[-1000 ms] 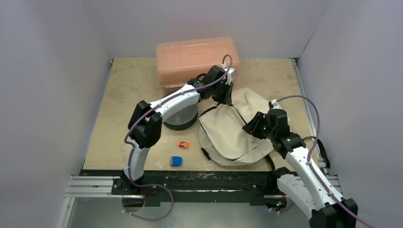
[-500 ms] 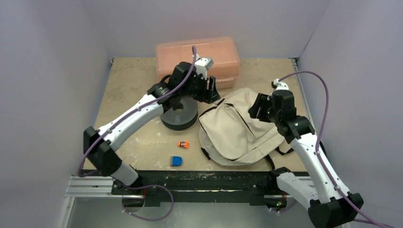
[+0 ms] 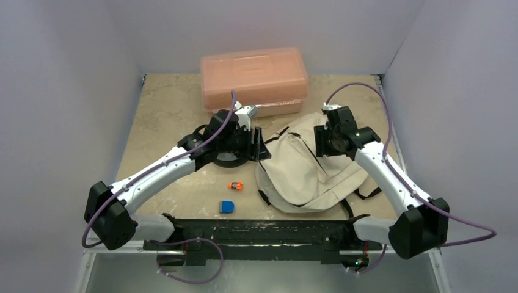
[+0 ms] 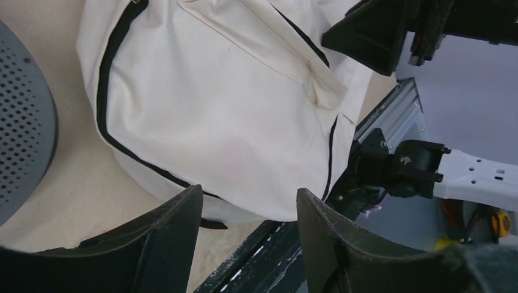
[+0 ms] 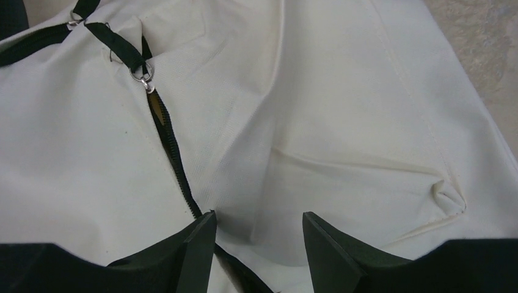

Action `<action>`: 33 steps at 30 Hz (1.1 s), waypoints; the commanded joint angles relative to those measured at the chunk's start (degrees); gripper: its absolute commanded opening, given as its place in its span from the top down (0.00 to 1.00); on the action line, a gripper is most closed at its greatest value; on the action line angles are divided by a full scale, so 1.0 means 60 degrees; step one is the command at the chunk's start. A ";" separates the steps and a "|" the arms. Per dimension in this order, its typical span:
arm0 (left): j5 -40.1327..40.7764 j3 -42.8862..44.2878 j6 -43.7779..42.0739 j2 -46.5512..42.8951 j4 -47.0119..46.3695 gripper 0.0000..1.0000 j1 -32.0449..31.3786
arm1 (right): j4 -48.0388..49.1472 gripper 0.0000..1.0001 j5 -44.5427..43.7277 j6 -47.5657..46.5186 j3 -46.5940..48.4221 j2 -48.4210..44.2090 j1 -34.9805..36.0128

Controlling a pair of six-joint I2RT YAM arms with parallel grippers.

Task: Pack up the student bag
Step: Unzip the student bag at the center of the board.

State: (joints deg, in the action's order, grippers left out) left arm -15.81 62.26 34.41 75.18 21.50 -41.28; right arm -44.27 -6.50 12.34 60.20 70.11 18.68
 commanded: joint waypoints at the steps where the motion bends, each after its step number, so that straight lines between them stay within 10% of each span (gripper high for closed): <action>1: -0.0957 -0.0240 0.0905 -0.0353 -0.1181 0.43 -0.0085 | -0.0077 0.42 0.0126 -0.0662 0.0588 0.0528 0.0167; 19: -0.1900 0.0365 0.1990 0.1113 -0.2565 0.43 -0.1112 | 0.0765 0.22 -0.0583 -0.0067 -0.0029 0.0946 0.1429; 26: -0.1826 0.0319 0.2058 0.1118 -0.2464 0.43 -0.1205 | 0.0980 0.50 -0.2414 0.0351 -0.0051 0.0369 0.1454; 33: -0.1801 0.0560 0.2034 0.1414 -0.2618 0.43 -0.1280 | 0.1008 0.30 -0.1345 0.0770 -0.0132 -0.0676 0.1426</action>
State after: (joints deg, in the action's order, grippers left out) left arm -26.37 61.98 46.02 82.37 9.04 -48.45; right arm -39.92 -14.31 14.28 59.46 69.71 27.38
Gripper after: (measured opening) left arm 0.572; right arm 0.692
